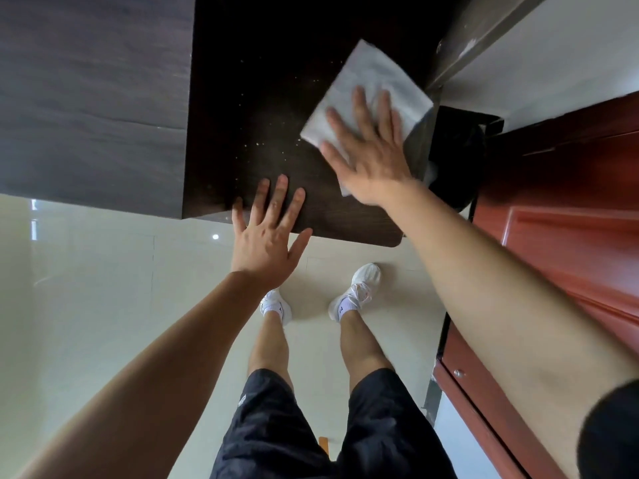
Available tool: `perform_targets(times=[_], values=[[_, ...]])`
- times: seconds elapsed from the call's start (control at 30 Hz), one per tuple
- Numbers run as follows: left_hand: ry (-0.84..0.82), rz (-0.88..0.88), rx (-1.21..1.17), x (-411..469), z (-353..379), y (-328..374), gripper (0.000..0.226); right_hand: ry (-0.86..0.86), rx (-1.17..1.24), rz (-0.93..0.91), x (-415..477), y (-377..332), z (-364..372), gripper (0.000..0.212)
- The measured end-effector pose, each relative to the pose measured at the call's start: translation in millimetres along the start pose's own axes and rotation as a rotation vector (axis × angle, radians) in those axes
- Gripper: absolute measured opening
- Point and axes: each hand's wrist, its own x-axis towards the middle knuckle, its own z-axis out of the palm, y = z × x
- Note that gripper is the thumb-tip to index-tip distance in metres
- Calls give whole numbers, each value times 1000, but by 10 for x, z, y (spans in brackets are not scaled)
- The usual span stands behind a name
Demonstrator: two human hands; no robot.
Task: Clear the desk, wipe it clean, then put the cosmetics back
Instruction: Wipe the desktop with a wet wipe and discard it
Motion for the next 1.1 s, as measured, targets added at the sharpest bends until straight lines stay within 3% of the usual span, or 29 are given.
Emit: perform_targets(times=[0.13, 0.23, 0.6, 0.93, 1.1], values=[[-14, -19, 0, 10, 10, -3, 65, 38, -30, 11, 704, -148, -278, 60], [-23, -22, 2, 15, 5, -4, 65, 56, -27, 14, 752, -147, -250, 61], [5, -10, -19, 20, 59, -23, 65, 42, -59, -27, -716, 246, 349, 63], [5, -8, -11, 13, 33, -18, 64, 51, -28, -5, 831, -230, -304, 68], [6, -12, -31, 8, 30, -2, 65, 67, -81, -82, 410, -323, -41, 66]])
